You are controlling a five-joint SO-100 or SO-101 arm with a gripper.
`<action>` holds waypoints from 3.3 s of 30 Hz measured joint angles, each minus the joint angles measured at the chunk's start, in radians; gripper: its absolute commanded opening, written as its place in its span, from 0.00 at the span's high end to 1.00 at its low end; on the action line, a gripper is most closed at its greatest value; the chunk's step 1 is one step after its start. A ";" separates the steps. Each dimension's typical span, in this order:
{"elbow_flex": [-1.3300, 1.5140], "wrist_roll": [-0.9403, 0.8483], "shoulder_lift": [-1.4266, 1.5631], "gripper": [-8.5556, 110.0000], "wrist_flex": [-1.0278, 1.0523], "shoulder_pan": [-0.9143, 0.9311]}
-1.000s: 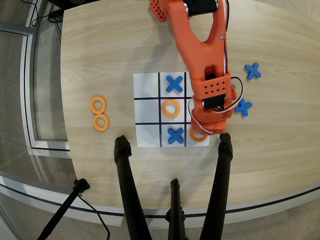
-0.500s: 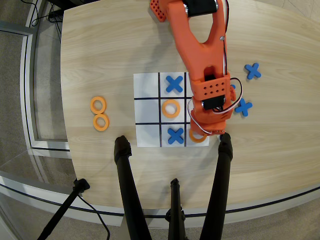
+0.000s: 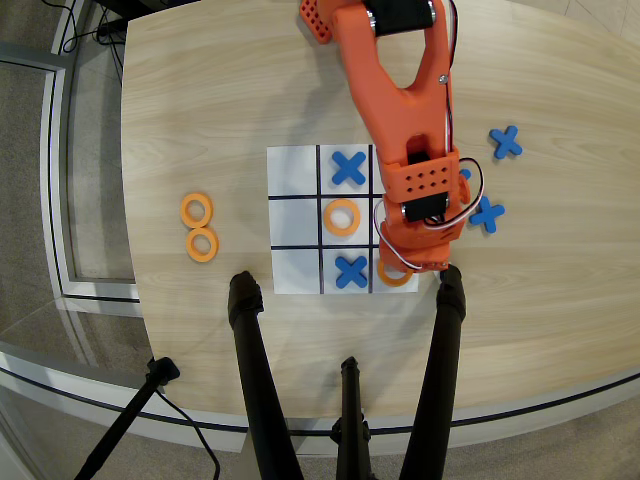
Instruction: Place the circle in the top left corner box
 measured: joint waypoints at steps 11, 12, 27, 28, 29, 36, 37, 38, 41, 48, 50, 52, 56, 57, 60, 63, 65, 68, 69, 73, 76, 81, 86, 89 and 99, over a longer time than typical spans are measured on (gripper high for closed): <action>0.026 0.000 0.035 0.87 0.000 0.000; 0.031 0.000 0.048 0.87 0.000 0.000; 0.505 -0.075 0.922 0.87 0.305 0.029; 0.575 -0.098 1.040 0.87 0.364 0.029; 0.650 -0.127 1.161 0.87 0.414 0.029; 1.230 -0.305 1.867 0.88 0.561 0.094; 1.275 -0.316 1.928 0.89 0.592 0.104; 1.289 -0.322 1.979 0.91 0.620 0.121; 1.315 -0.337 2.045 0.93 0.719 0.173; 1.316 -0.339 2.079 0.93 0.956 0.305; 1.316 -0.339 2.085 0.93 0.962 0.410; 1.316 -0.339 2.085 0.93 0.969 0.565; 1.316 -0.339 2.098 0.93 0.973 0.965; 1.316 -0.339 2.098 0.93 0.973 1.083; 1.316 -0.339 2.098 0.93 0.973 1.391; 1.316 -0.339 2.098 0.93 0.973 1.692; 1.316 -0.339 2.098 0.93 0.973 1.850; 1.316 -0.339 2.098 0.93 0.973 1.936; 1.316 -0.339 2.098 0.93 0.973 1.937; 1.316 -0.339 2.098 0.93 0.973 1.928; 1.316 -0.339 2.098 0.93 0.973 1.914; 1.316 -0.339 2.098 0.93 0.973 1.913; 1.316 -0.339 2.098 0.93 0.973 1.913; 1.316 -0.339 2.098 0.93 0.973 1.913; 1.316 -0.339 2.098 0.93 0.973 1.913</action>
